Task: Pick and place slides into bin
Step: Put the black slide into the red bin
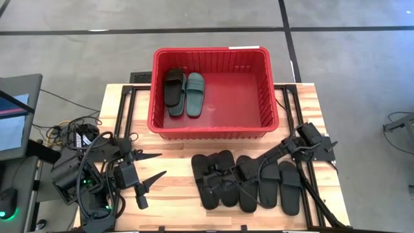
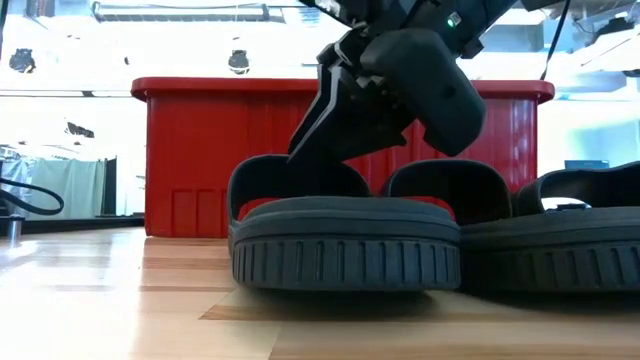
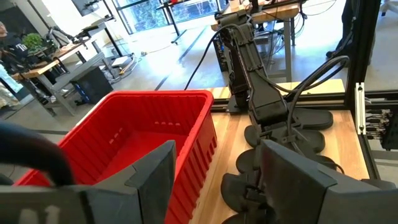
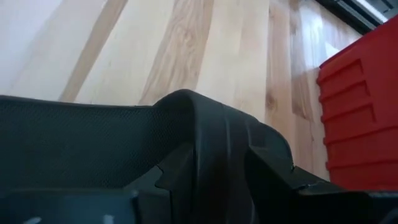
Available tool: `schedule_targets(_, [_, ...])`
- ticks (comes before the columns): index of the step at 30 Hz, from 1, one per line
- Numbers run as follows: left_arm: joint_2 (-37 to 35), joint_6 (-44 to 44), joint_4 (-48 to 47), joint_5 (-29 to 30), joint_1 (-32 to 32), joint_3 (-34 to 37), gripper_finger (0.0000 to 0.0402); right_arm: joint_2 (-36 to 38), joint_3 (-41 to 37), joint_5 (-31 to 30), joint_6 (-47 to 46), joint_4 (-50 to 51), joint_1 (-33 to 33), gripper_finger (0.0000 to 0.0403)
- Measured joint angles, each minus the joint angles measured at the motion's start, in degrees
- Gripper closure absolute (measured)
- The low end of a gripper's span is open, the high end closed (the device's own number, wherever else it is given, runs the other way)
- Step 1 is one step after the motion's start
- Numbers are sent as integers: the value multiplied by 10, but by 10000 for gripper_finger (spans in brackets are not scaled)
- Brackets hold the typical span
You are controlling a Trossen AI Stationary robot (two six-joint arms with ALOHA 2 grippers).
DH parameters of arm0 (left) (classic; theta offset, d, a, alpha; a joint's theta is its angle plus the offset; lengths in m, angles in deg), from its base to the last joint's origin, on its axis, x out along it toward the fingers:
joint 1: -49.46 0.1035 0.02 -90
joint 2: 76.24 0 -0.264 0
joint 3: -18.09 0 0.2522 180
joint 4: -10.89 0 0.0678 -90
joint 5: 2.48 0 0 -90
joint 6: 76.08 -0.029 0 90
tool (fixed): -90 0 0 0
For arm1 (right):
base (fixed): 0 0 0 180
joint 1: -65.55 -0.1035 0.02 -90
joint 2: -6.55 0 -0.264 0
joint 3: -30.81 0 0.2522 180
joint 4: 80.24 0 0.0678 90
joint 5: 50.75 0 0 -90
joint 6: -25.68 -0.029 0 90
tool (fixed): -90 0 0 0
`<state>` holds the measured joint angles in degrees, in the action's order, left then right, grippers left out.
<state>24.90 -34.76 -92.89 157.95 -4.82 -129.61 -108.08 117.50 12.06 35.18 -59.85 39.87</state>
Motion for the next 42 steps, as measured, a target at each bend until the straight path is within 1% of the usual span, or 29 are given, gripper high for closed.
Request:
schedule_targets(9, [0, 0, 0, 1, 0, 0, 182, 0, 0, -12, -4, 22, 0, 271])
schedule_targets(12, [0, 0, 0, 1, 0, 0, 182, 0, 0, -12, -5, 19, 1, 282])
schedule_targets(14, [0, 0, 0, 1, 0, 0, 181, 0, 0, -12, -10, 19, 3, 301])
schedule_targets(19, [0, 0, 0, 1, 0, 0, 181, 0, 0, -16, -15, 16, 5, 384])
schedule_targets(20, [0, 0, 0, 1, 0, 0, 182, 0, 0, -17, -15, 15, 5, 391])
schedule_targets(29, [0, 0, 0, 1, 0, 0, 181, 0, 0, -18, -52, -4, 3, 396])
schedule_targets(34, [0, -4, 0, 1, -3, 0, 181, 0, 1, -16, -90, -20, -4, 399])
schedule_targets(42, [0, -21, 0, -1, -11, 0, 181, -1, 51, -14, -96, -17, -14, 401])
